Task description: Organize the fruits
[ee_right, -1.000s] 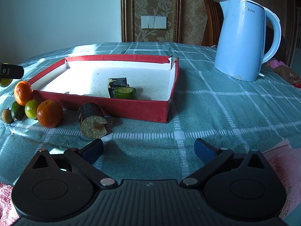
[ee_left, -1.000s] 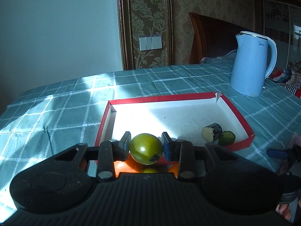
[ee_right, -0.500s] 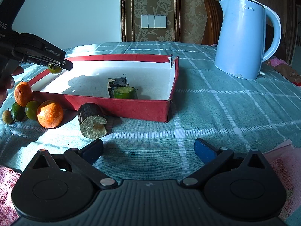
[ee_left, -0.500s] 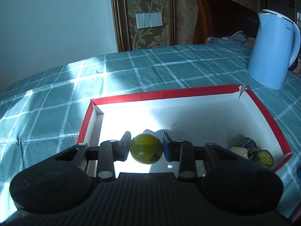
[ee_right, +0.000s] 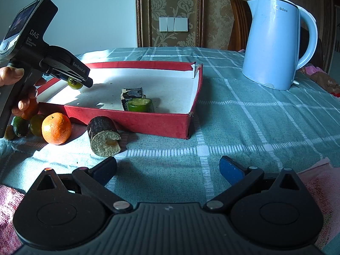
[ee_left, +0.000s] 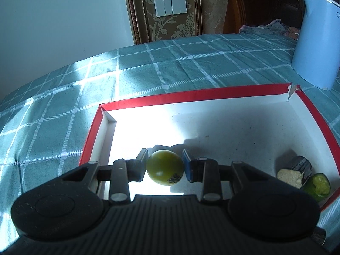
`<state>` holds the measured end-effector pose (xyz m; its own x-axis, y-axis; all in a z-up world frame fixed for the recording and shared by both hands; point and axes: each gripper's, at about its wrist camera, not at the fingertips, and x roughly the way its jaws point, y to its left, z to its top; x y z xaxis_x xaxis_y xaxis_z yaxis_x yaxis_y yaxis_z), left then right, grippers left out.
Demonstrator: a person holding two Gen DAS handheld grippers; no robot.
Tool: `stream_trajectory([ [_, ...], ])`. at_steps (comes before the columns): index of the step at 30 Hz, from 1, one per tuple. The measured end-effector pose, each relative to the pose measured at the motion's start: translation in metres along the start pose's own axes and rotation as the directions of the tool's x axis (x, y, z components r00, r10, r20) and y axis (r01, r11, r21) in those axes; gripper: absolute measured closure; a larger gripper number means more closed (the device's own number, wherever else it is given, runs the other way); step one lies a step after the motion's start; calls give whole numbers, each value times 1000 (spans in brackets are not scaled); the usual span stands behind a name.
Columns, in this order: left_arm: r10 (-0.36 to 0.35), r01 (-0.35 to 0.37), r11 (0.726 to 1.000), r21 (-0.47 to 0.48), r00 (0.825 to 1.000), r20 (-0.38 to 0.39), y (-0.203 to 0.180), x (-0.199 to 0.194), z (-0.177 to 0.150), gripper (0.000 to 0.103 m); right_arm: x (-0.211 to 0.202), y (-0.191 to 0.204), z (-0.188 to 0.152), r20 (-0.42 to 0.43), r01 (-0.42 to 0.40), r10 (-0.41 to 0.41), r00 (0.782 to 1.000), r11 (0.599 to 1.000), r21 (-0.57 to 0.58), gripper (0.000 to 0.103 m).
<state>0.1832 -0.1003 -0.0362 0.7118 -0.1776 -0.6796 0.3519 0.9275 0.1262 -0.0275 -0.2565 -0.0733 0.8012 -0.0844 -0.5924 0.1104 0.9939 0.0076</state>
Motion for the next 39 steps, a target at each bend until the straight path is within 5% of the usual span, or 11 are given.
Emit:
stream_trajectory([
  [7, 11, -11, 999, 35, 1000, -1, -7, -2, -3, 70, 0, 0, 0, 0, 0, 0, 1000, 1000, 0, 0],
  [12, 44, -46, 998, 45, 997, 58, -4, -18, -5, 60, 0, 0, 0, 0, 0, 0, 1000, 1000, 0, 0],
  [15, 53, -57, 998, 32, 991, 122, 1, -41, -4, 47, 0, 0, 0, 0, 0, 0, 1000, 1000, 0, 0],
  [22, 47, -35, 997, -68, 984, 174, 38, -108, -22, 40, 0, 0, 0, 0, 0, 0, 1000, 1000, 0, 0],
  [25, 66, -41, 992, -122, 974, 215, 60, -153, -54, 20, 0, 0, 0, 0, 0, 0, 1000, 1000, 0, 0],
  [27, 113, -79, 987, -141, 962, 249, 70, -182, -85, 10, 0, 0, 0, 0, 0, 0, 1000, 1000, 0, 0],
  [34, 333, -287, 927, -240, 926, 178, 87, -213, -188, 8, 0, 0, 0, 0, 0, 0, 1000, 1000, 0, 0],
  [39, 514, -427, 828, -365, 836, 190, 96, -214, -232, 0, 0, 0, 0, 0, 0, 0, 1000, 1000, 0, 0],
])
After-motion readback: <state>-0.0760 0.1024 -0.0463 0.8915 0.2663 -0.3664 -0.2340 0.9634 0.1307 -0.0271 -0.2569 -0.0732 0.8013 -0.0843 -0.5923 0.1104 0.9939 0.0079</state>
